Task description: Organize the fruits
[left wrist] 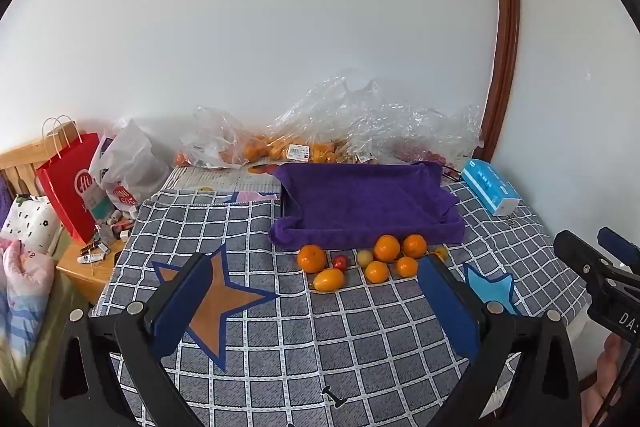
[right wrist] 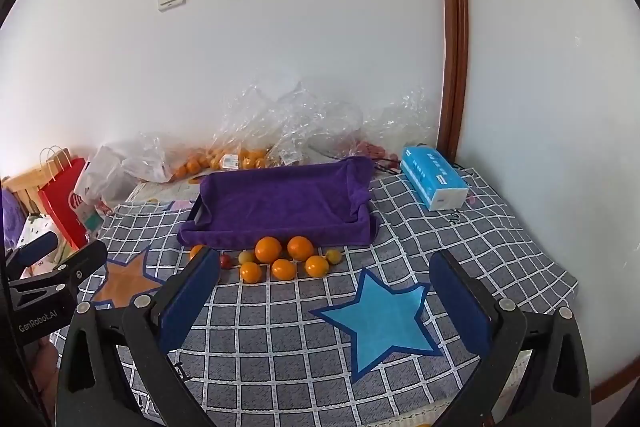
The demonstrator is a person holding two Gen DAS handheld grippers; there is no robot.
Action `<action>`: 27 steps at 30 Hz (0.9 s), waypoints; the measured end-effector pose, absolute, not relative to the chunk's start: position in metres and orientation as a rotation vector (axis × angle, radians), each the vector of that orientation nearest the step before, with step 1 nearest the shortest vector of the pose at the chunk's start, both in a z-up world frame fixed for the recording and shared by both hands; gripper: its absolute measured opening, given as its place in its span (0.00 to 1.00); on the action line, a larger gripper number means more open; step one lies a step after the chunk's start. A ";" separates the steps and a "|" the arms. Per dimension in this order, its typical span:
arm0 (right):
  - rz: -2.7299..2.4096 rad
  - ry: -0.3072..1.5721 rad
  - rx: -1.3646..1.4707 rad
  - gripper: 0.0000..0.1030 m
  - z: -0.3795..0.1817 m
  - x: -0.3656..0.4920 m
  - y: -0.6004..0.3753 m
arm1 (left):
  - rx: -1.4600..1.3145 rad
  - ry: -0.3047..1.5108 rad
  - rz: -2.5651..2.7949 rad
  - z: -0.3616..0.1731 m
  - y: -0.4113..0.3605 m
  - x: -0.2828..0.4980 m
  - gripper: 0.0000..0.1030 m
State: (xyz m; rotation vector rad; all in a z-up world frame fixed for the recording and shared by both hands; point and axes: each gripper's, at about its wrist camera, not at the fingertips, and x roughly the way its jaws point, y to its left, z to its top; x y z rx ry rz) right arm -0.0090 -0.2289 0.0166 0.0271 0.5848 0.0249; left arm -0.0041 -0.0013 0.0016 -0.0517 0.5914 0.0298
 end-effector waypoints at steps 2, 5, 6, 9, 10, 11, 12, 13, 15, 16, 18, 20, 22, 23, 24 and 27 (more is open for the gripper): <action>0.026 0.580 0.026 1.00 0.017 -0.010 -0.228 | -0.057 0.600 0.028 0.001 -0.001 -0.003 1.00; 0.030 0.581 0.022 1.00 0.017 -0.011 -0.227 | -0.068 0.601 0.026 0.000 0.001 -0.004 1.00; 0.031 0.579 0.021 1.00 0.016 -0.011 -0.227 | -0.071 0.599 0.025 0.001 0.002 -0.004 1.00; 0.034 0.576 0.018 1.00 0.016 -0.011 -0.225 | -0.066 0.598 0.024 0.002 0.002 -0.004 1.00; 0.035 0.576 0.017 1.00 0.016 -0.011 -0.225 | -0.065 0.597 0.028 0.002 0.002 -0.005 1.00; 0.036 0.576 0.017 1.00 0.016 -0.011 -0.224 | -0.066 0.593 0.027 0.003 0.002 -0.006 1.00; 0.037 0.575 0.018 1.00 0.016 -0.011 -0.224 | -0.069 0.588 0.023 0.003 0.003 -0.006 1.00; 0.038 0.572 0.021 1.00 0.016 -0.011 -0.223 | -0.071 0.587 0.024 0.003 0.003 -0.006 1.00; 0.039 0.569 0.019 1.00 0.016 -0.012 -0.222 | -0.075 0.587 0.025 0.003 0.004 -0.007 1.00; 0.040 0.569 0.015 1.00 0.015 -0.013 -0.221 | -0.076 0.588 0.024 0.003 0.004 -0.007 1.00; 0.040 0.567 0.012 1.00 0.016 -0.014 -0.220 | -0.075 0.589 0.024 0.003 0.004 -0.006 1.00; 0.044 0.565 0.013 1.00 0.016 -0.014 -0.219 | -0.074 0.587 0.026 0.002 0.004 -0.007 1.00; 0.045 0.566 0.011 1.00 0.016 -0.014 -0.219 | -0.078 0.590 0.024 0.002 0.005 -0.008 1.00; 0.042 0.566 0.010 1.00 0.016 -0.015 -0.219 | -0.079 0.590 0.023 0.002 0.005 -0.008 1.00; 0.041 0.566 0.012 1.00 0.016 -0.015 -0.220 | -0.078 0.591 0.025 0.002 0.005 -0.008 1.00; 0.046 0.564 0.021 1.00 0.017 -0.015 -0.220 | -0.079 0.584 0.027 0.002 0.005 -0.009 1.00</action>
